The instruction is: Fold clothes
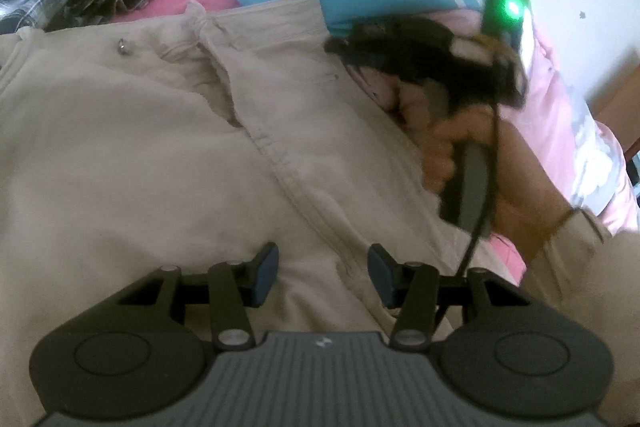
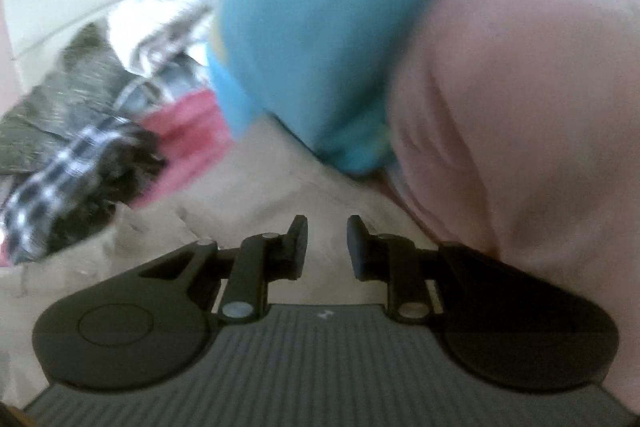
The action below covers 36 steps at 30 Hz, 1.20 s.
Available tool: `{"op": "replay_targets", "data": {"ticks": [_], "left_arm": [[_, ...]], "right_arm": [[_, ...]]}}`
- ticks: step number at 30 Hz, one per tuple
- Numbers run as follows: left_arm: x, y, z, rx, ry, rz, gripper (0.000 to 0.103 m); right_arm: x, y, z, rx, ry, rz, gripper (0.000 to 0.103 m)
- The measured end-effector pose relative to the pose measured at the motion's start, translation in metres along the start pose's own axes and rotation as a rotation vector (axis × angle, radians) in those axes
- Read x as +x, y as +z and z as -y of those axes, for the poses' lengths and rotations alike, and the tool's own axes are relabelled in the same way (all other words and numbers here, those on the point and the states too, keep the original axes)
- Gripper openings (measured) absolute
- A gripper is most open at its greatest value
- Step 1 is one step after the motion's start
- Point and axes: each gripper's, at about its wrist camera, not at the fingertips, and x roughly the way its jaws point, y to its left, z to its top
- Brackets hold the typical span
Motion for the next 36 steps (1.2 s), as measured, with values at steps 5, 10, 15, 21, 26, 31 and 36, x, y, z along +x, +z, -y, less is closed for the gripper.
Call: {"op": "replay_targets", "data": {"ticks": [5,10,15,21,26,31,36], "left_arm": [[0.002,-0.001,0.001,0.012,0.012,0.004,0.047],[0.004,-0.001,0.003,0.035,0.021,0.001,0.047],[0.0,-0.002,0.008,0.064,0.039,0.017,0.048],[-0.003,-0.007,0.024,0.164,0.084,0.066,0.052],[0.01,-0.015,0.048,0.298,0.068,0.06,0.054],[0.024,-0.026,0.068,0.401,0.093,0.071,0.058],[0.027,-0.033,0.071,0.427,0.111,0.066,0.059]], "right_arm": [[0.042,0.008,-0.002,-0.016,-0.035,-0.026,0.024],[0.059,0.003,0.011,-0.032,-0.131,-0.074,0.028],[-0.015,0.001,0.029,-0.007,-0.112,-0.08,0.028],[-0.174,-0.032,0.041,-0.006,-0.16,0.0,0.04],[-0.246,-0.088,0.074,0.16,-0.242,-0.033,0.04],[-0.252,-0.139,0.11,0.29,-0.273,-0.124,0.039],[-0.203,-0.161,0.153,0.355,-0.348,-0.194,0.033]]}}
